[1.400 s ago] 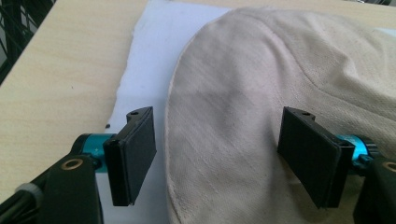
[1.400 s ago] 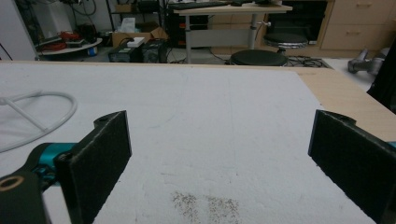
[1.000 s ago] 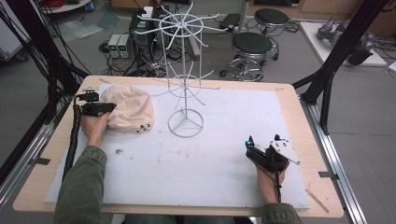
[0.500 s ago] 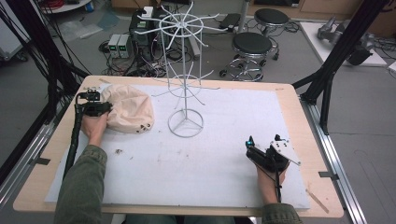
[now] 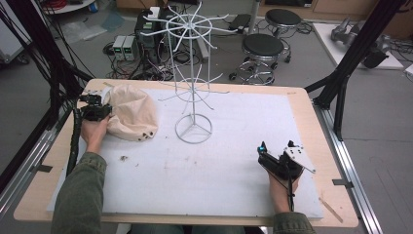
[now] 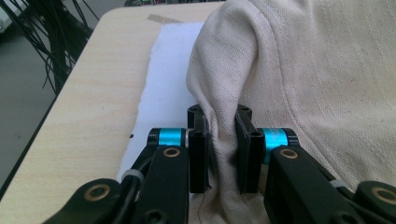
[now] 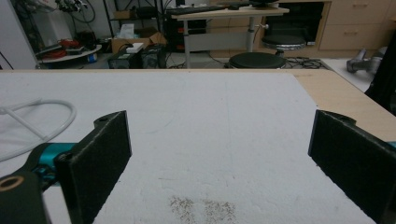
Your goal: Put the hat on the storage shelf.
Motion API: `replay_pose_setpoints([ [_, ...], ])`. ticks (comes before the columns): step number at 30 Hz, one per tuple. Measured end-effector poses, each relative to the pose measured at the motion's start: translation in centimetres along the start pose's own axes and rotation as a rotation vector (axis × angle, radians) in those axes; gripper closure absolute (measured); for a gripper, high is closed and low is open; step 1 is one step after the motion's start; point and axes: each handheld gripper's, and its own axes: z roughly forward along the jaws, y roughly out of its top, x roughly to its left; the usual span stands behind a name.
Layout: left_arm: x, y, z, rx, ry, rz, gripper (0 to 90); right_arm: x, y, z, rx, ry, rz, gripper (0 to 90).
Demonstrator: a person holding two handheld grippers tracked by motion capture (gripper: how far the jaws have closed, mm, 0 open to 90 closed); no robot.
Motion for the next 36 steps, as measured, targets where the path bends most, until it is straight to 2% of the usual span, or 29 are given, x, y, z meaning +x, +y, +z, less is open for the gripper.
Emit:
replay_pose_setpoints([
  [3,0.3,0.3,-0.6,-0.016,-0.014,0.001,77.9,0.0,0.0,0.0,-0.001,0.001,0.001,4.8],
  [6,0.6,0.6,-1.5,-0.048,-0.070,0.002,77.7,0.0,0.1,-0.1,-0.009,-0.003,-0.002,4.8],
  [14,1.0,1.9,-5.1,-0.190,-0.158,0.039,77.6,-0.1,0.2,-0.3,-0.022,-0.005,0.012,4.8],
  [18,1.3,2.3,-6.6,-0.251,-0.200,0.013,77.6,-0.1,0.2,-0.3,-0.019,-0.005,0.007,4.8],
  [22,1.6,2.6,-8.0,-0.307,-0.266,-0.013,77.6,0.0,0.2,-0.3,-0.019,-0.001,0.002,4.8],
  [26,1.7,2.8,-9.3,-0.364,-0.315,-0.027,77.6,-0.1,0.2,-0.3,-0.023,-0.002,0.000,4.8],
  [36,2.1,3.1,-12.5,-0.469,-0.451,-0.031,77.5,-0.1,0.2,-0.4,-0.025,0.003,0.009,4.8],
])
